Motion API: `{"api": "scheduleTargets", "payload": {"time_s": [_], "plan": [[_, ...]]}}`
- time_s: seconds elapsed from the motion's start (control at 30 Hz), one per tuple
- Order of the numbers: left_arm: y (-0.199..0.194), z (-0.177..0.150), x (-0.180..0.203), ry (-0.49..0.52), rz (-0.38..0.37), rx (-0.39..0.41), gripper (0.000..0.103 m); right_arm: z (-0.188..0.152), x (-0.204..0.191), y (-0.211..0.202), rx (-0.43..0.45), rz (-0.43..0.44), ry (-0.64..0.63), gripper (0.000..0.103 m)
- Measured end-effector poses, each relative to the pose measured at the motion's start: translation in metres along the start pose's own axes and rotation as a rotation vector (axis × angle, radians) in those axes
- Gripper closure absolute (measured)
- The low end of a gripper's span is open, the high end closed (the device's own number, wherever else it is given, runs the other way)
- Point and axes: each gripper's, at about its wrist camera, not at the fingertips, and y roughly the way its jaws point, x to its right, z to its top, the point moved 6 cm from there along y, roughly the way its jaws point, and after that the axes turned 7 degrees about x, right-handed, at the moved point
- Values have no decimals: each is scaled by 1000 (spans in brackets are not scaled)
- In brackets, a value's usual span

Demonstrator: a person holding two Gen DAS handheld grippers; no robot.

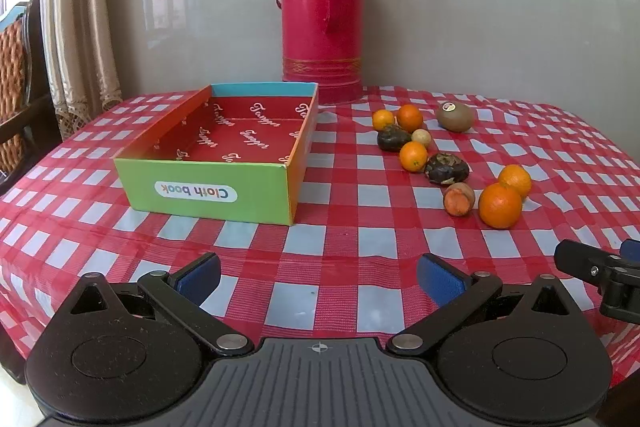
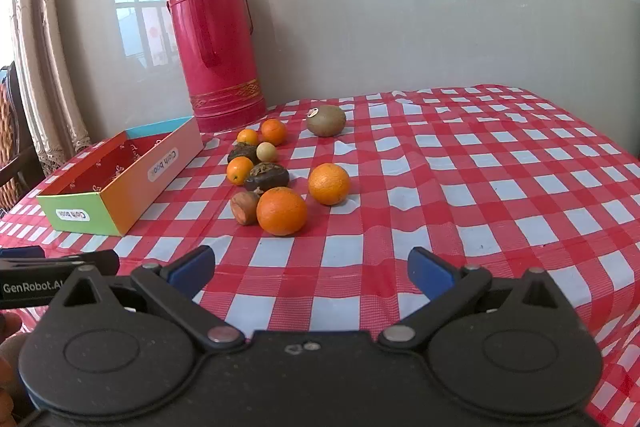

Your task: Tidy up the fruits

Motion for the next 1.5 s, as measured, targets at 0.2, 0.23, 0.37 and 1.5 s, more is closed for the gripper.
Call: {"api": "scheduleTargets", "payload": {"time_s": [0.2,0.23,0.37,1.5], "plan": [[0,-2,-1,-1,0,3,0,-1,1,-1,5,1,3,6],[0,-2,-1,-1,0,3,0,-1,1,0,5,1,3,6],[0,-3,-2,-9,4,2,0,-1,1,-1,8,1,1,6],[0,-6,-4,-10,10,16,0,-2,0,-1,6,2,-5,6]]}}
